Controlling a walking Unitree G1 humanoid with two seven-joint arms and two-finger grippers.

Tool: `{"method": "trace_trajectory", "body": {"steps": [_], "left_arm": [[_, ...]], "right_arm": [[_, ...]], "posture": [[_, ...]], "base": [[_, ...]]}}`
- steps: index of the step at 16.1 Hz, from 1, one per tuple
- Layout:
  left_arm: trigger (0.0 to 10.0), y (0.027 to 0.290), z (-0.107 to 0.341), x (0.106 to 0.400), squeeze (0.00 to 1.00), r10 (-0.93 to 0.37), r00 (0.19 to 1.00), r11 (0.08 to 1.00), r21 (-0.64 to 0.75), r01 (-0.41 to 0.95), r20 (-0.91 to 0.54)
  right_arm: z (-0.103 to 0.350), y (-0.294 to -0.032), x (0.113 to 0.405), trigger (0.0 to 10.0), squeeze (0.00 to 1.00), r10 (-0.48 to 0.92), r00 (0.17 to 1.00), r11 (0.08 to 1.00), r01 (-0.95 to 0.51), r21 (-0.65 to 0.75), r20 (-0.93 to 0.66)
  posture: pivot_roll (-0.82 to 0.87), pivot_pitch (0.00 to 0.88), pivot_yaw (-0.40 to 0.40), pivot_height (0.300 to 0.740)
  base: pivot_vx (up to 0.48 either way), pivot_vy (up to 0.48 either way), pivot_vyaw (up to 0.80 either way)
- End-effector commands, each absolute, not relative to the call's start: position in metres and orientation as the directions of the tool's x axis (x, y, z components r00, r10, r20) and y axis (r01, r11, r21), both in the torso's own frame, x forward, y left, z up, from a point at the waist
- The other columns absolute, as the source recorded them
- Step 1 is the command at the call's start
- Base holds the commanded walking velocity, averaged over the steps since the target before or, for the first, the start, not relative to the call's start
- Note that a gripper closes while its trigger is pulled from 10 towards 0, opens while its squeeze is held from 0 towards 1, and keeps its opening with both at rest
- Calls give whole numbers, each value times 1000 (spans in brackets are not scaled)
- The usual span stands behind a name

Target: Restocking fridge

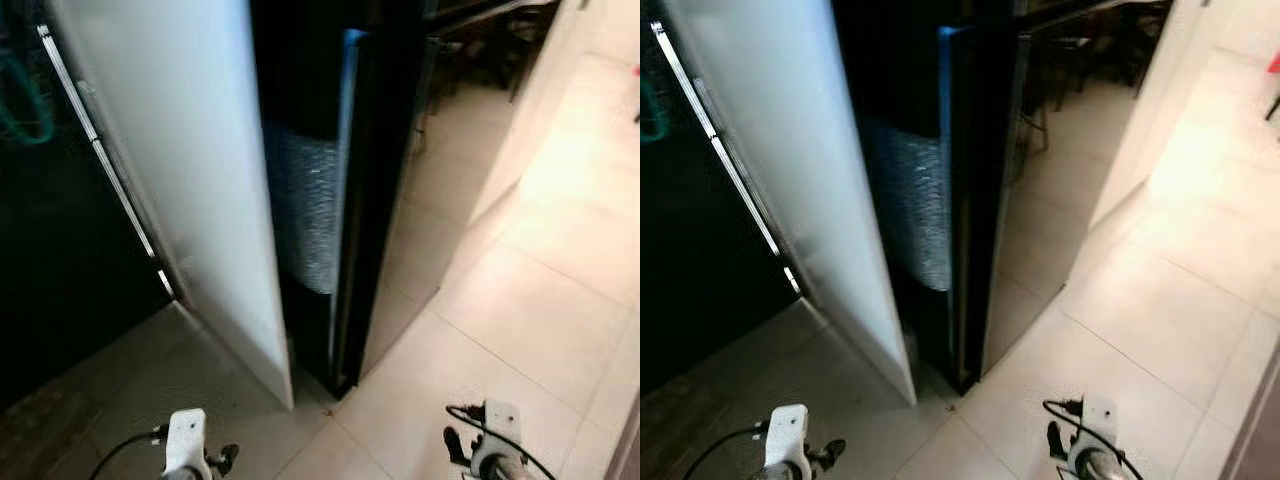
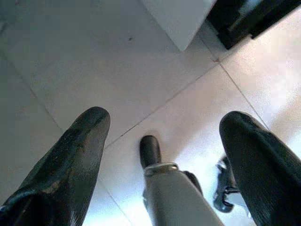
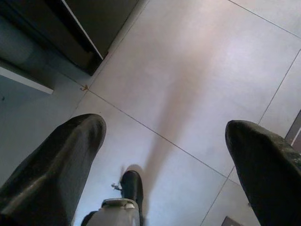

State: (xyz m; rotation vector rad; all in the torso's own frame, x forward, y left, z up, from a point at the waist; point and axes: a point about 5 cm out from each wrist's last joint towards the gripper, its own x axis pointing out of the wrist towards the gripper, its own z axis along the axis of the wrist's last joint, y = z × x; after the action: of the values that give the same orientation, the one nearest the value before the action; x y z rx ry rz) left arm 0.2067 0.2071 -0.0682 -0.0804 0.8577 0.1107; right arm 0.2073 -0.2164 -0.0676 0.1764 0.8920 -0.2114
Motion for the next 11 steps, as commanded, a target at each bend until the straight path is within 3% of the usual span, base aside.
{"method": "trace_trajectory", "body": {"steps": [1, 6, 11], "left_arm": [[10000, 208, -72, 200, 0, 62, 632, 991, -29, -133, -772], [10000, 207, -73, 199, 0, 57, 627, 993, -24, -120, -777], [10000, 207, -72, 200, 0, 58, 634, 993, -23, -119, -771]], "right_arm": [[-67, -218, 209, 10000, 0, -116, 609, 967, 250, 51, -785], [-69, -213, 207, 10000, 0, -125, 602, 962, 268, 53, -789], [-68, -213, 208, 10000, 0, -127, 604, 961, 271, 53, -787]], "posture": [[-37, 0, -27, 740], [-44, 0, -26, 740], [-45, 0, -32, 740]], "base": [[0, 0, 0], [0, 0, 0], [0, -316, 0]]}}
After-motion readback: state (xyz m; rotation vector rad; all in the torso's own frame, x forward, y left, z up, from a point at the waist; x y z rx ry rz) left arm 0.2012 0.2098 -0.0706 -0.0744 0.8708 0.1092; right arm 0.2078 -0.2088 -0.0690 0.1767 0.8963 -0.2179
